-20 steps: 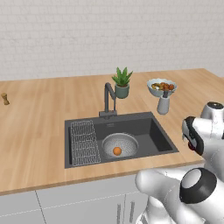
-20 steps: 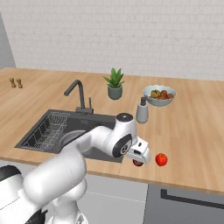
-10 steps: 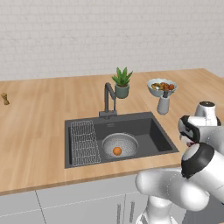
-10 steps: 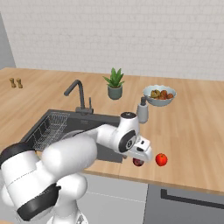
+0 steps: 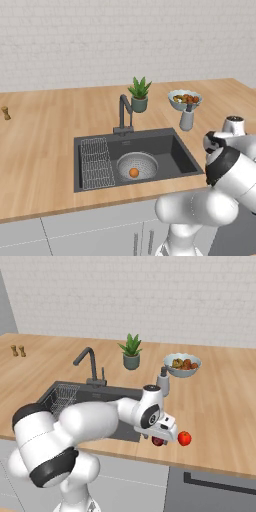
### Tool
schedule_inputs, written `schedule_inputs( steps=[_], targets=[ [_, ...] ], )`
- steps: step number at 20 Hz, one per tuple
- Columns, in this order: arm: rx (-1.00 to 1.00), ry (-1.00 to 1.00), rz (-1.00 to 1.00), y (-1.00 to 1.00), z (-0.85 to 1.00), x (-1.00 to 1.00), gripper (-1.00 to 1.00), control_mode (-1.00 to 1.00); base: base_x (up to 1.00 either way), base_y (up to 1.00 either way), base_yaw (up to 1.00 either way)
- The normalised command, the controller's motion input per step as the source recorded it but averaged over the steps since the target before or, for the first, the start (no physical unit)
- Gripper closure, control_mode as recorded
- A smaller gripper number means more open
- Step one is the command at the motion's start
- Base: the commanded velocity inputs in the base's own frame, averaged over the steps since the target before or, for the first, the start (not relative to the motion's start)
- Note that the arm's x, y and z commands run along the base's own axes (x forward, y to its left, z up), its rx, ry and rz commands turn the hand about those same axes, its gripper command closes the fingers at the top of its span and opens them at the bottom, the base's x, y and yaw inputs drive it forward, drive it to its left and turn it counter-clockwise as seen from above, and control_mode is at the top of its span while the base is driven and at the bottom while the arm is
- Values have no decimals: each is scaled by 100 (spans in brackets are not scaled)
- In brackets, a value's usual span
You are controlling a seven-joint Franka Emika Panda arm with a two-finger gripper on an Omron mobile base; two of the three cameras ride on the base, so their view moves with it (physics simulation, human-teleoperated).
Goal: Put the colander in the sink, put the tangerine, apple, pear in the colander, and turn on the sink faucet and pour water over the colander.
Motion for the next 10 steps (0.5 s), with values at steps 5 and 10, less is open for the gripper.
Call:
schedule_inputs(
  steps=[5, 10],
  targets=[
    [1, 1, 3, 0, -22, 23, -100, -100, 0, 0, 0],
    [2, 0, 5, 0, -20, 28, -100, -100, 0, 0, 0]
  ],
)
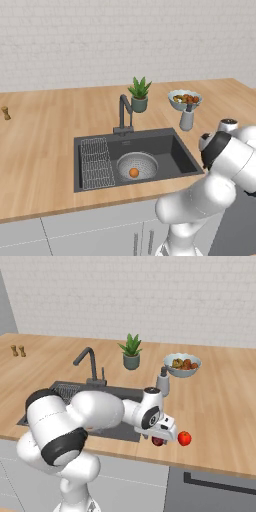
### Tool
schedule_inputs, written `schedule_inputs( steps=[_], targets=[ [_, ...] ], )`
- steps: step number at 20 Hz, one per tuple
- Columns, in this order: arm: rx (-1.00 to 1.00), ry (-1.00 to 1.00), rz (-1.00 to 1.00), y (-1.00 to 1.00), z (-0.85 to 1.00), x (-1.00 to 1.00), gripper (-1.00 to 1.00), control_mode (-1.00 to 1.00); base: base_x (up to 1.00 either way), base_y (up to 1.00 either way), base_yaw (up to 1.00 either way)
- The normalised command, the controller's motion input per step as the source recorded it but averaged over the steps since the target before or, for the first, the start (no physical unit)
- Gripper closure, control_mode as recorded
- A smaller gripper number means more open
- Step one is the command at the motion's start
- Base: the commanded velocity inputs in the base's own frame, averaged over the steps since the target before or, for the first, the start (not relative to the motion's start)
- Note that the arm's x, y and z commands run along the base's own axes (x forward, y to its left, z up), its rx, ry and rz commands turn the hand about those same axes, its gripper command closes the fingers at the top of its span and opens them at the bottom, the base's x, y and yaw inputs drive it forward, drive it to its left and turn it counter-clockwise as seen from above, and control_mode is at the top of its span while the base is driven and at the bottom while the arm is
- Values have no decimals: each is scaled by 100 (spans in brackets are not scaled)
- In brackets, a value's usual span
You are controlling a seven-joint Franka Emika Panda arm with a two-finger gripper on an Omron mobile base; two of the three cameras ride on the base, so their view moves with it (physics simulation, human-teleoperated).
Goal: Put the colander in the sink, put the tangerine, apple, pear in the colander, and turn on the sink faucet and pour water over the colander.
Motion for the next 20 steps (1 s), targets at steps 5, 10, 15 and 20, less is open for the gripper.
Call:
schedule_inputs(
  steps=[5, 10, 15, 20],
  targets=[
    [0, 0, 4, -3, -23, 6, -100, -100, 0, 0, 0],
    [1, 0, 5, 0, -21, 0, 100, -100, 0, 0, 0],
    [7, 0, 8, 3, -1, -2, 100, -100, 0, 0, 0],
    [17, -1, 12, 44, 17, -3, 100, -100, 0, 0, 0]
  ],
)
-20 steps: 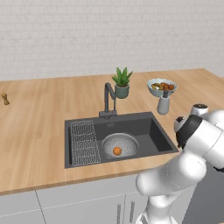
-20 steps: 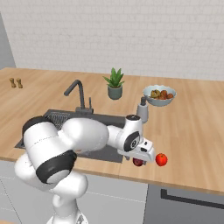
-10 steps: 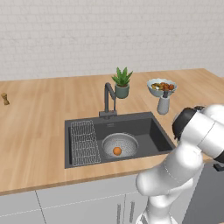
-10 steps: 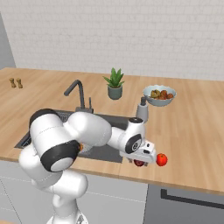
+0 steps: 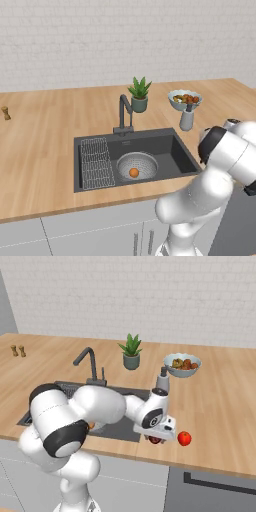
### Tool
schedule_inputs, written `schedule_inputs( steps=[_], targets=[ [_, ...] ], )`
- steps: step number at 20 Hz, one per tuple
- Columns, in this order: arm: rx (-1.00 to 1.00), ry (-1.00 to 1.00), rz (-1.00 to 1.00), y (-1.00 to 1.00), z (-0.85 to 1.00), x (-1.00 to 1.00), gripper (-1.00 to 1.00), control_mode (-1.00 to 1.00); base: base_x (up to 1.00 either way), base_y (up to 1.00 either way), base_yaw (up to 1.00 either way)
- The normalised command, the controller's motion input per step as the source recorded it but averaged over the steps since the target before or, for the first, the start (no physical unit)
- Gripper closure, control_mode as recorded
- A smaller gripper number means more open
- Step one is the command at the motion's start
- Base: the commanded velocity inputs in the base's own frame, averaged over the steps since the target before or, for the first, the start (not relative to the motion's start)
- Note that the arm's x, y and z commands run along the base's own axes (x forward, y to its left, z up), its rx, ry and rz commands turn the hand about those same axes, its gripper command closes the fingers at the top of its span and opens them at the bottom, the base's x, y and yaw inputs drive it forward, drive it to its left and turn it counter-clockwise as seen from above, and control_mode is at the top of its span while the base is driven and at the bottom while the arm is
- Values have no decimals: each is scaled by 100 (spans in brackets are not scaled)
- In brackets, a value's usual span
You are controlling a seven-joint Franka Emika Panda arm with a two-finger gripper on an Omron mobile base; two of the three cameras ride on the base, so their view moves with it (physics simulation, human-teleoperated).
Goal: Put the colander in the sink, put the tangerine, apple, pear in the colander, and turn on the sink faucet and pour water over the colander.
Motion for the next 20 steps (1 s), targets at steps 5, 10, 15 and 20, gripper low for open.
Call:
schedule_inputs(
  steps=[5, 10, 15, 20],
  targets=[
    [20, -1, 13, 94, 46, 0, 100, -100, 0, 0, 0],
    [17, 0, 12, 100, 38, 1, 100, -100, 0, 0, 0],
    [14, 0, 10, 100, 9, 16, 100, -100, 0, 0, 0],
    [11, 0, 6, 100, 0, 40, 100, -100, 0, 0, 0]
  ],
)
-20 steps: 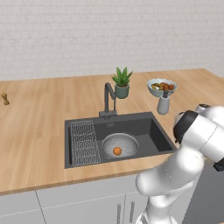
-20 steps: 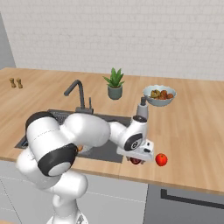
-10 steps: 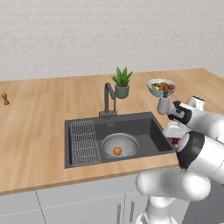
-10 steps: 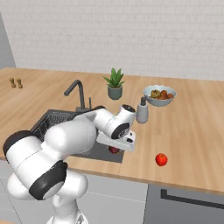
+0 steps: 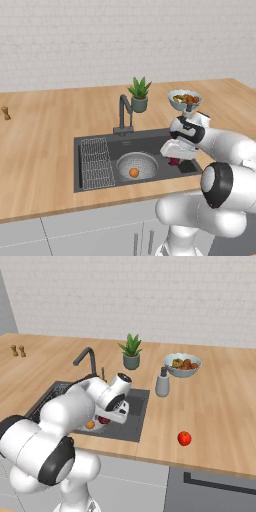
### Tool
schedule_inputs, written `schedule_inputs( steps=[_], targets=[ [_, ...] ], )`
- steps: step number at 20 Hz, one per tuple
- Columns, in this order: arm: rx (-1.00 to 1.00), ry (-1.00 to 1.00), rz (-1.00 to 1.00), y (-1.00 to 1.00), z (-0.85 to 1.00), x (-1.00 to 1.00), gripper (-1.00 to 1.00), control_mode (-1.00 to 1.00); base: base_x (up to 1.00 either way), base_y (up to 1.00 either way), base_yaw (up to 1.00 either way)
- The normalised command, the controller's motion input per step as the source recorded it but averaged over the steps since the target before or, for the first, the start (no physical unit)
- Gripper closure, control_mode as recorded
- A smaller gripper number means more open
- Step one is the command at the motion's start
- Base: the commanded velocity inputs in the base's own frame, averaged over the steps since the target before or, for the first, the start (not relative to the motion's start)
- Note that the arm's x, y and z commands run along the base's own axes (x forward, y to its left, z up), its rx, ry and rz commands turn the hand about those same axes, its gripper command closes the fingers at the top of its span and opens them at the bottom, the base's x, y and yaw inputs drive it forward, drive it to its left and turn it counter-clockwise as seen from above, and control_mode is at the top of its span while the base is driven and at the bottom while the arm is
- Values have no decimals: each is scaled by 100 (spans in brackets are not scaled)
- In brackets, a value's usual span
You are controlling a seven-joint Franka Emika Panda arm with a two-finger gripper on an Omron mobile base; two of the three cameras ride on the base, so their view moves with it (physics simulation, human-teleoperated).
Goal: Put the colander in the sink, put the tangerine, apple, pear in the colander, and turn on the sink faucet and pour water over the colander.
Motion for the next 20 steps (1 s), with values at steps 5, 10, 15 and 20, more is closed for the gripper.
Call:
schedule_inputs(
  steps=[5, 10, 15, 20],
  targets=[
    [9, 0, 0, 84, -2, 71, 100, -100, 0, 0, 0],
    [7, 1, 0, 51, -20, 75, 100, -100, 0, 0, 0],
    [6, 1, 0, 26, -39, 40, 100, -100, 0, 0, 0],
    [4, 3, 0, 26, -50, 17, 100, -100, 0, 0, 0]
  ],
)
